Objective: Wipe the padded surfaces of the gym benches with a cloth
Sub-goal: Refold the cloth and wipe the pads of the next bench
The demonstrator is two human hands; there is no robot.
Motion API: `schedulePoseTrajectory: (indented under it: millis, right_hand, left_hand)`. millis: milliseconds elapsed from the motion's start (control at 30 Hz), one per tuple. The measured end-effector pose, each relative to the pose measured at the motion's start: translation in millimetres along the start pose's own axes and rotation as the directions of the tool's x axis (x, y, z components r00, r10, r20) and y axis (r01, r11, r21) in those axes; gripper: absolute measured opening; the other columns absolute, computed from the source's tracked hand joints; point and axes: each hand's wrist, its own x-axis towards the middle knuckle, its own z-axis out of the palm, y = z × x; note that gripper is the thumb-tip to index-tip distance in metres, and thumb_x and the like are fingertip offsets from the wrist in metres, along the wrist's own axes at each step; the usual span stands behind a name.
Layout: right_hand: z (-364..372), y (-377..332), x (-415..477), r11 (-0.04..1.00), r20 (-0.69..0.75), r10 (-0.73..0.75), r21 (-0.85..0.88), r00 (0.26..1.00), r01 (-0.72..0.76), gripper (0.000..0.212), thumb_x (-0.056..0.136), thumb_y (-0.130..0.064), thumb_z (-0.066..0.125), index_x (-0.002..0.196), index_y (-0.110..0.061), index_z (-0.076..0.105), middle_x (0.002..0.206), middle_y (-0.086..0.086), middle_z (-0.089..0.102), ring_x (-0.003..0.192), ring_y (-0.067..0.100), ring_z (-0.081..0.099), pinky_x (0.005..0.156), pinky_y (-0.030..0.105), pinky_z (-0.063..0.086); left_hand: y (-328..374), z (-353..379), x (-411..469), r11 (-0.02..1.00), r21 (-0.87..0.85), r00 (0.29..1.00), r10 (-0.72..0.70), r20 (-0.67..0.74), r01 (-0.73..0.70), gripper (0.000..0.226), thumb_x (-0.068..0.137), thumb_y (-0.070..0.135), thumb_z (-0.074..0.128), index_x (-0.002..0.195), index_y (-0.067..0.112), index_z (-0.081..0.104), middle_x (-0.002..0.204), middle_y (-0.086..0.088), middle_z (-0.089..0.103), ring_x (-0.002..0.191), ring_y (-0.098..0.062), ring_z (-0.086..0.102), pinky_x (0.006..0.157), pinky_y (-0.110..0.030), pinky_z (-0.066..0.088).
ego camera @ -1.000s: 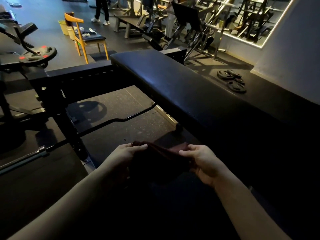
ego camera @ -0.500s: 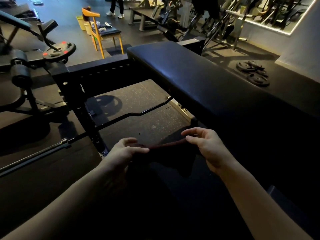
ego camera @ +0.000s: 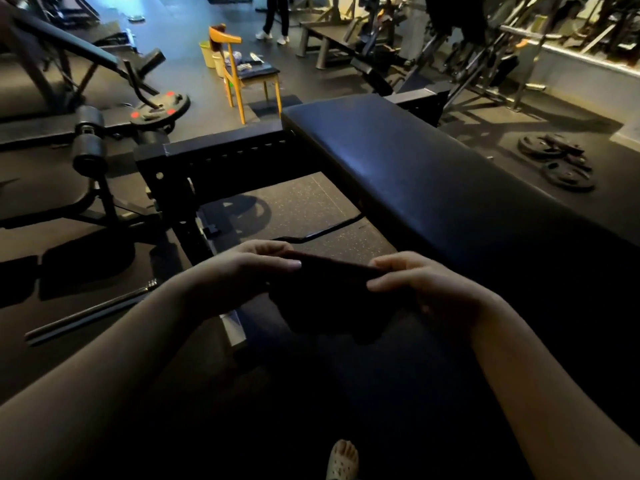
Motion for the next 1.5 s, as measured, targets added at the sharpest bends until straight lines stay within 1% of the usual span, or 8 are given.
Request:
schedulePoseTrajectory:
  millis: [167,467,633,767,1033,1267,1433,1500]
  right_hand:
    - [-13,-10,30,0.997,0.372,-0.013,0.077,0.928,-0.016,0.035,0.094,-0.017,0.068,0.125,0.000,0.065,0.123,0.020,0.068,0.109,0.030,0.067,0.092,0.034,0.055]
    - [-34,-21,67,0.946,0.136,-0.082,0.321,0.987,0.035,0.032,0.095,-0.007,0.059,0.126,0.000,0.065,0.119,0.023,0.070,0.102,0.030,0.071,0.089,0.037,0.060]
    - [-47,-24,83,0.901,0.055,-0.110,0.428,0.992,0.076,0.034,0.094,-0.010,0.058,0.126,-0.003,0.065,0.126,0.024,0.067,0.119,0.038,0.065,0.100,0.046,0.055]
    - [-49,-26,102,0.896,-0.005,-0.121,0.431,0.993,0.112,0.034,0.097,-0.007,0.055,0.129,0.000,0.063,0.126,0.026,0.066,0.119,0.040,0.064,0.100,0.047,0.055]
    - [-32,-45,153,0.975,-0.257,-0.099,0.169,0.961,0.145,0.023,0.095,-0.003,0.062,0.117,-0.009,0.069,0.110,0.011,0.075,0.103,0.025,0.073,0.088,0.037,0.060]
    - [-9,-65,212,0.942,-0.490,-0.332,-0.134,0.806,0.307,0.010,0.083,-0.007,0.079,0.086,-0.016,0.080,0.128,-0.017,0.062,0.121,0.009,0.062,0.097,0.031,0.055]
    - [6,-86,235,0.969,-0.482,-0.220,-0.004,0.848,0.249,0.010,0.086,-0.012,0.077,0.092,-0.004,0.074,0.093,0.014,0.076,0.088,0.031,0.075,0.074,0.041,0.063]
    - [14,-86,246,0.975,-0.568,-0.194,-0.018,0.800,0.223,0.020,0.083,-0.019,0.081,0.087,-0.004,0.068,0.088,0.018,0.073,0.083,0.037,0.074,0.072,0.051,0.063]
  left_hand:
    - [19,5,48,0.995,-0.083,0.998,-0.057,-0.014,0.056,0.031,0.082,0.028,0.084,0.105,0.010,0.075,0.100,-0.012,0.072,0.091,-0.021,0.071,0.079,-0.028,0.059]
    - [18,31,98,0.911,-0.392,0.960,-0.215,-0.179,0.130,0.044,0.090,0.051,0.063,0.109,0.015,0.077,0.105,-0.009,0.076,0.088,-0.018,0.074,0.076,-0.028,0.057]
    - [-1,44,106,0.759,-0.649,0.971,-0.190,-0.143,0.053,0.034,0.086,0.040,0.064,0.077,0.013,0.084,0.085,-0.010,0.078,0.070,-0.019,0.076,0.055,-0.024,0.058]
    - [0,24,120,0.674,-0.736,0.987,-0.149,-0.053,0.062,0.040,0.079,0.019,0.080,0.117,0.008,0.075,0.114,-0.021,0.073,0.093,-0.031,0.075,0.073,-0.037,0.062]
    - [14,-64,156,0.869,-0.493,0.899,-0.250,-0.361,0.043,0.032,0.097,0.007,0.063,0.128,0.011,0.062,0.113,-0.016,0.068,0.083,-0.024,0.065,0.061,-0.028,0.057]
    - [45,-122,165,0.998,0.006,0.990,-0.069,-0.124,0.070,0.071,0.055,0.029,0.098,0.116,0.013,0.067,0.108,-0.016,0.073,0.078,-0.025,0.070,0.067,-0.030,0.058]
    - [56,-164,176,0.967,0.240,0.996,-0.090,0.020,0.082,0.025,0.077,0.025,0.086,0.097,0.012,0.078,0.104,-0.019,0.074,0.086,-0.023,0.067,0.065,-0.023,0.053]
    - [58,-185,182,0.943,0.322,0.992,-0.107,0.063,0.081,0.042,0.066,0.051,0.090,0.091,0.018,0.083,0.122,-0.006,0.069,0.104,-0.015,0.065,0.080,-0.024,0.054]
